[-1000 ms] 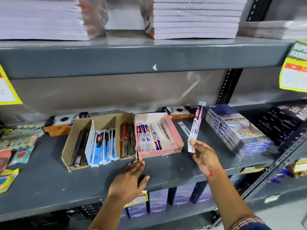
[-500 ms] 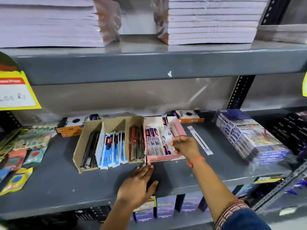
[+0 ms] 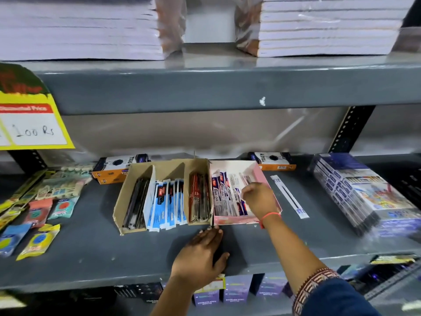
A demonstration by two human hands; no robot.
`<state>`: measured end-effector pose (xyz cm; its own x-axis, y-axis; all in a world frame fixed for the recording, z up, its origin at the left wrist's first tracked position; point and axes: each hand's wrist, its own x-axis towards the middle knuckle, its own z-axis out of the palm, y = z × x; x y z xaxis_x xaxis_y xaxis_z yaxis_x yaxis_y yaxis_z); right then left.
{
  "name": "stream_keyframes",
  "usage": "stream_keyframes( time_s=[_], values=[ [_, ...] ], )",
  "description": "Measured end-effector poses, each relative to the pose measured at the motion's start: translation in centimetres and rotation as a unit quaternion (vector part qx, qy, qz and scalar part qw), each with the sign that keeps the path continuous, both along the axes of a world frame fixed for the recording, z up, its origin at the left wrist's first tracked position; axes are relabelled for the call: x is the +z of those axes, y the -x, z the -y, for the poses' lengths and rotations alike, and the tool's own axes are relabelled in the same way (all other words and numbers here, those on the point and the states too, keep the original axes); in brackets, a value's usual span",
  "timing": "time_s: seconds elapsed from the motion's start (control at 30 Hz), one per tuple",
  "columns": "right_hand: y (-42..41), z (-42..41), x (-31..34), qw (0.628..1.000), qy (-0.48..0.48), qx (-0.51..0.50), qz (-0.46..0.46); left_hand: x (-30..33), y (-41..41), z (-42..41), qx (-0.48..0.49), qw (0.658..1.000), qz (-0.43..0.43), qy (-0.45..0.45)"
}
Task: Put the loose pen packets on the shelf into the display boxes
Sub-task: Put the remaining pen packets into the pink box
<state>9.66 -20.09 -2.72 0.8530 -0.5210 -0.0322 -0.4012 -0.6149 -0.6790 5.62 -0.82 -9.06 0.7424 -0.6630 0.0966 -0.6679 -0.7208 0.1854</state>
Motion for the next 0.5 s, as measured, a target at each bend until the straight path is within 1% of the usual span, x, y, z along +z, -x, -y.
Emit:
stream_keyframes(
  time_s=[0.07, 0.1, 0.17, 0.2, 0.3, 0.4, 0.5],
  values=[
    [1.1, 2.4, 0.6, 0.997, 0.021, -0.075, 0.025, 0.3, 0.1, 0.1, -0.002, 1.0, -0.008, -0.006],
    [1.8, 3.9, 0.6, 0.993, 0.036, -0.109, 0.024, 0.3, 0.1, 0.1, -0.002, 1.0, -0.014, -0.01],
    [3.3, 6.6, -0.1, 0.985, 0.062, -0.159, -0.009, 0.1, 0.0, 0.2, 0.0, 0.999, -0.025, -0.021],
    [4.0, 7.4, -0.7, 0.983, 0.078, -0.164, -0.04, -0.1, -0.1, 0.1, 0.002, 0.999, -0.029, -0.024],
    [5.8, 8.2, -2.1, 0.97, 0.157, -0.125, -0.139, -0.3, -0.1, 0.1, 0.005, 0.999, -0.04, -0.021],
    [6.1, 7.9, -2.5, 0.951, 0.247, -0.069, -0.171, -0.3, -0.2, 0.1, 0.003, 0.999, -0.037, -0.024],
    [6.3, 7.6, -2.5, 0.93, 0.312, -0.03, -0.192, -0.3, -0.2, 0.2, 0.007, 0.999, -0.041, -0.027]
  ],
)
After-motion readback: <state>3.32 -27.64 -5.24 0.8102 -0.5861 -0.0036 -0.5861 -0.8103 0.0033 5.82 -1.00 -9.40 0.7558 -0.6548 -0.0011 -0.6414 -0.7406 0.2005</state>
